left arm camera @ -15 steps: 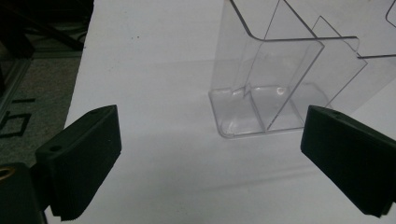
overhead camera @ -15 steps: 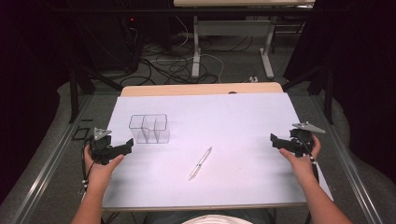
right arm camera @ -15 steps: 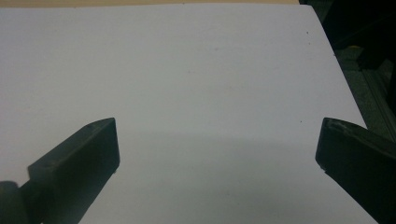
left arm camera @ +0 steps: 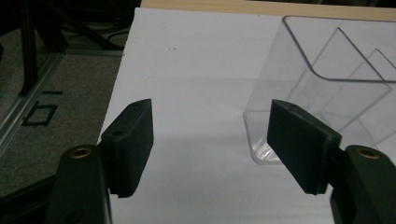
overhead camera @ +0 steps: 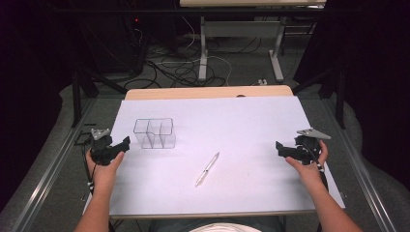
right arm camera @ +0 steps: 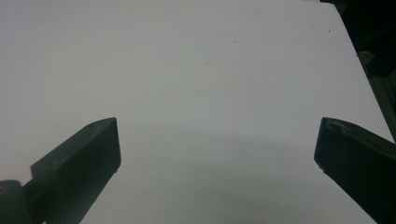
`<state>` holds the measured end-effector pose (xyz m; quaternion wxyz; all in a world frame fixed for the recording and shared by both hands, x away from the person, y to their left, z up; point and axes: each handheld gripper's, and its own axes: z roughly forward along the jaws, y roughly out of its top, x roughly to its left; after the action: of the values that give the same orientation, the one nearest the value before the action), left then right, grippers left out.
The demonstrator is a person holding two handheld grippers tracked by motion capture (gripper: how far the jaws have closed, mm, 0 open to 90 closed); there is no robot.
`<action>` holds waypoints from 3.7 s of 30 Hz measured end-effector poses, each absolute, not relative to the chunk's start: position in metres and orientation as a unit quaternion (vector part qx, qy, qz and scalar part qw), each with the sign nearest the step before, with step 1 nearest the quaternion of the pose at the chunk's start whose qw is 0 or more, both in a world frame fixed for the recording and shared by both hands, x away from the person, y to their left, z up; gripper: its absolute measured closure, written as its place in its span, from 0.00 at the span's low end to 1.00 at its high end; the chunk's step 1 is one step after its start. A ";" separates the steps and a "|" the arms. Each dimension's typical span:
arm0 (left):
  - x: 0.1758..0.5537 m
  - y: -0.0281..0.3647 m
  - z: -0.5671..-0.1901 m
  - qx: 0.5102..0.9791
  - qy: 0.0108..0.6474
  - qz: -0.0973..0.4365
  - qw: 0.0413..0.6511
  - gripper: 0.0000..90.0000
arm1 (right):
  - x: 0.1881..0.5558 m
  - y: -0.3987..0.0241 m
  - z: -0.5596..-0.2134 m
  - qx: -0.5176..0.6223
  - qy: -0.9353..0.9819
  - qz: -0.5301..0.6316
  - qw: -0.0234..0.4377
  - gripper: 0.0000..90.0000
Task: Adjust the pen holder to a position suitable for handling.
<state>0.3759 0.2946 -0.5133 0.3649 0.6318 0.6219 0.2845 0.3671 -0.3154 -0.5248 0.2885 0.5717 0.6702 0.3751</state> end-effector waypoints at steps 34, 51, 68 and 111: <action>0.422 0.276 -0.529 0.631 0.650 0.218 0.362 1.00 | 0.362 -0.314 -0.533 0.580 0.678 0.369 0.261 0.06; 0.432 0.275 -0.532 0.641 0.629 0.193 0.396 1.00 | 0.365 -0.310 -0.537 0.572 0.691 0.365 0.250 0.07; 0.438 0.222 -0.527 0.660 0.599 0.165 0.423 1.00 | 0.366 -0.307 -0.539 0.568 0.699 0.361 0.241 0.07; 0.445 0.117 -0.527 0.691 0.561 0.127 0.439 1.00 | 0.365 -0.305 -0.542 0.566 0.706 0.357 0.233 0.08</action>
<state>0.4446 0.1170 -0.5273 0.4388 0.6907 0.5606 0.1270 0.3654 -0.3050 -0.5424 0.2328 0.5662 0.7055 0.3570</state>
